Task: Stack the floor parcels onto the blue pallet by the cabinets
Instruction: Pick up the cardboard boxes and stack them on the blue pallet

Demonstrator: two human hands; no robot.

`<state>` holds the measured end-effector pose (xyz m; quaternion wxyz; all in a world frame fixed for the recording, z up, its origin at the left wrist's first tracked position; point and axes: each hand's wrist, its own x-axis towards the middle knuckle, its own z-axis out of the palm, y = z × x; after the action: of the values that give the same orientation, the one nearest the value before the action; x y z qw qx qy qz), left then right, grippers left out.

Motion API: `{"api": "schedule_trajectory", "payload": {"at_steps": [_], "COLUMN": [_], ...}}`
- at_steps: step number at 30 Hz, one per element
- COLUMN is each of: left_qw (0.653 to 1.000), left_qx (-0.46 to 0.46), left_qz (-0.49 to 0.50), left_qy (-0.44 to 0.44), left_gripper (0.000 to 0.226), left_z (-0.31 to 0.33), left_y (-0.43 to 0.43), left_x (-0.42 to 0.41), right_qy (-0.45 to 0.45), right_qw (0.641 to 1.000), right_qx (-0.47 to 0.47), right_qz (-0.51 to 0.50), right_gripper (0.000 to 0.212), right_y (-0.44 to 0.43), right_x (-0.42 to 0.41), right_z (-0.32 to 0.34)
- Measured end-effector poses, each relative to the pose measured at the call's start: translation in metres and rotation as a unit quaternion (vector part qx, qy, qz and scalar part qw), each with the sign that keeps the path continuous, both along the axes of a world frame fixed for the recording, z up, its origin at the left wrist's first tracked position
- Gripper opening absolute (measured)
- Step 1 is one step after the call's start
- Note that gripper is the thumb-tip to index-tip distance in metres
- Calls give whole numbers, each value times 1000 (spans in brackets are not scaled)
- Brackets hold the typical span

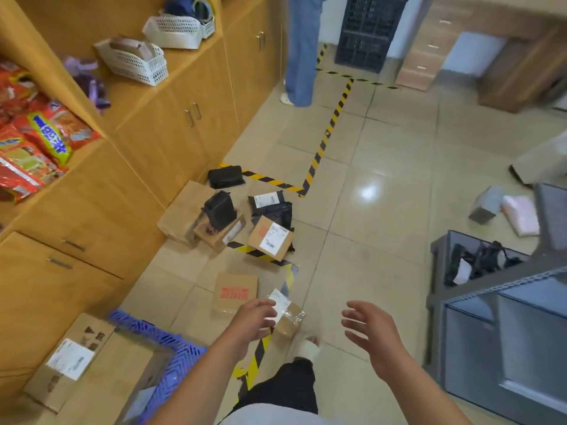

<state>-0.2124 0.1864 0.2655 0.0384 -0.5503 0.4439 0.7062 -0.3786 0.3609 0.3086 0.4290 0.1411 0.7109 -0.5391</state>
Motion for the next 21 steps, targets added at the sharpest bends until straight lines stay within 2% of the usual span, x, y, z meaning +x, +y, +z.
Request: {"api": "schedule_trajectory", "payload": {"at_steps": [6, 12, 17, 21], "left_qw": [1000, 999, 996, 976], "left_qx": [22, 18, 6, 9], "left_qz": [1, -1, 82, 181], "left_qy": [20, 32, -32, -124], "left_gripper": [23, 23, 20, 19], "left_z": [10, 9, -20, -32], "left_y": [-39, -84, -123, -136], "left_x": [-126, -218, -251, -256], "right_qy": [23, -21, -91, -122], "right_qw": [1000, 1000, 993, 977], "right_qx": [0, -17, -7, 21], "right_qz": [13, 10, 80, 173], "right_gripper": [20, 25, 27, 24], "right_y": [-32, -76, -145, -207], "right_x": [-119, -217, -293, -362], "right_z": [29, 14, -32, -66]}}
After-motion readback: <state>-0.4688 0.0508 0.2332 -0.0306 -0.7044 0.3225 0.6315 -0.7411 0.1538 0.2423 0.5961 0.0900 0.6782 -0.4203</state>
